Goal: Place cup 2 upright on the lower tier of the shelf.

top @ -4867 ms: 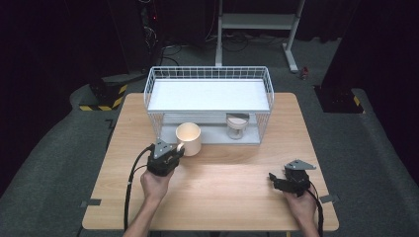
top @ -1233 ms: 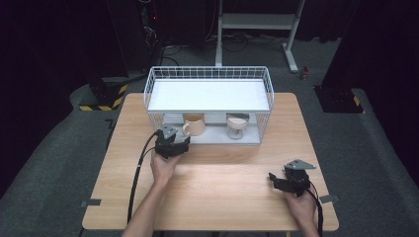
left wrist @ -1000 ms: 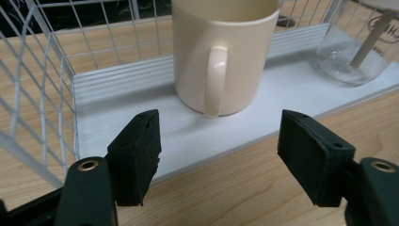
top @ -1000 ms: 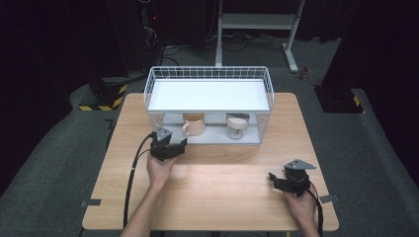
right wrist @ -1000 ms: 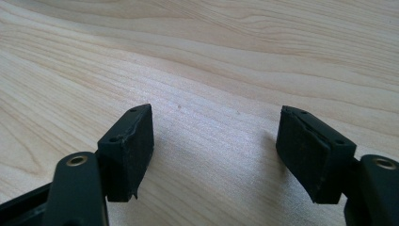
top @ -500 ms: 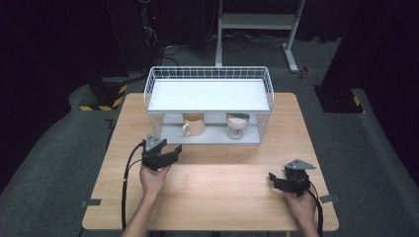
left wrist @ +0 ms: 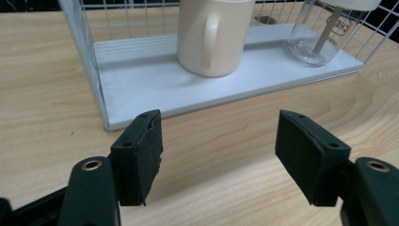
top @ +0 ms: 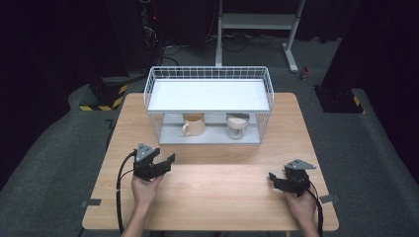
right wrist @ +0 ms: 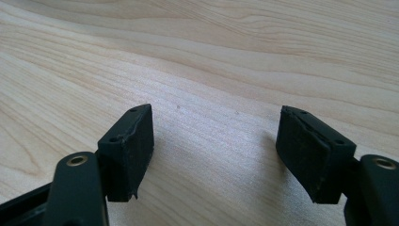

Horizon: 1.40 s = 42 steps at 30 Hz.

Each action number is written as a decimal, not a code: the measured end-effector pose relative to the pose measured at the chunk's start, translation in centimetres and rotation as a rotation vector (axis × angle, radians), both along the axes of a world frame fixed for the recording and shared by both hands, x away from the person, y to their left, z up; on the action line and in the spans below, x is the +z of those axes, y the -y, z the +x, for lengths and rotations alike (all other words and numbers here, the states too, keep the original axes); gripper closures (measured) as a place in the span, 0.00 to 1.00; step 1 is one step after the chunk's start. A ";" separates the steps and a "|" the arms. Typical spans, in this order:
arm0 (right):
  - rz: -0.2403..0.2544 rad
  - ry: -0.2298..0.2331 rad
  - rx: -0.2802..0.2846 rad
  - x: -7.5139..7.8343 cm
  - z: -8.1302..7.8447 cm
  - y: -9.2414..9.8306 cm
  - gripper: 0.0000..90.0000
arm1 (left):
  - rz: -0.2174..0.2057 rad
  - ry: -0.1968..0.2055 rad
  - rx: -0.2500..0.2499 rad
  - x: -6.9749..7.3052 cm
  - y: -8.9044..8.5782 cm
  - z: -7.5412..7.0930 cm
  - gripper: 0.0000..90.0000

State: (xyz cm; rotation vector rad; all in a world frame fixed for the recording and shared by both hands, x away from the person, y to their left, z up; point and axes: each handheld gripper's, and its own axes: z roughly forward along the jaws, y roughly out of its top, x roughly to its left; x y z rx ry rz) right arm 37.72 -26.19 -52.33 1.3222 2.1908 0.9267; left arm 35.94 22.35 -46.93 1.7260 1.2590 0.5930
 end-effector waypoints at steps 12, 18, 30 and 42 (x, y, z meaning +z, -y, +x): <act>-0.002 0.002 -0.005 0.0 0.0 0.0 0.32 | 0.050 -0.041 0.013 -1.3 -0.4 -1.7 0.37; -0.002 0.002 -0.005 0.0 0.0 0.0 0.32 | 0.065 -0.069 0.009 -2.1 -0.4 -2.1 0.37; -0.002 0.002 -0.005 0.0 0.0 0.0 0.32 | 0.105 -0.112 0.035 -4.1 -0.7 -2.6 0.37; -0.002 0.002 -0.005 0.0 0.0 0.0 0.32 | 0.157 -0.132 0.058 -5.0 -0.4 -2.3 0.36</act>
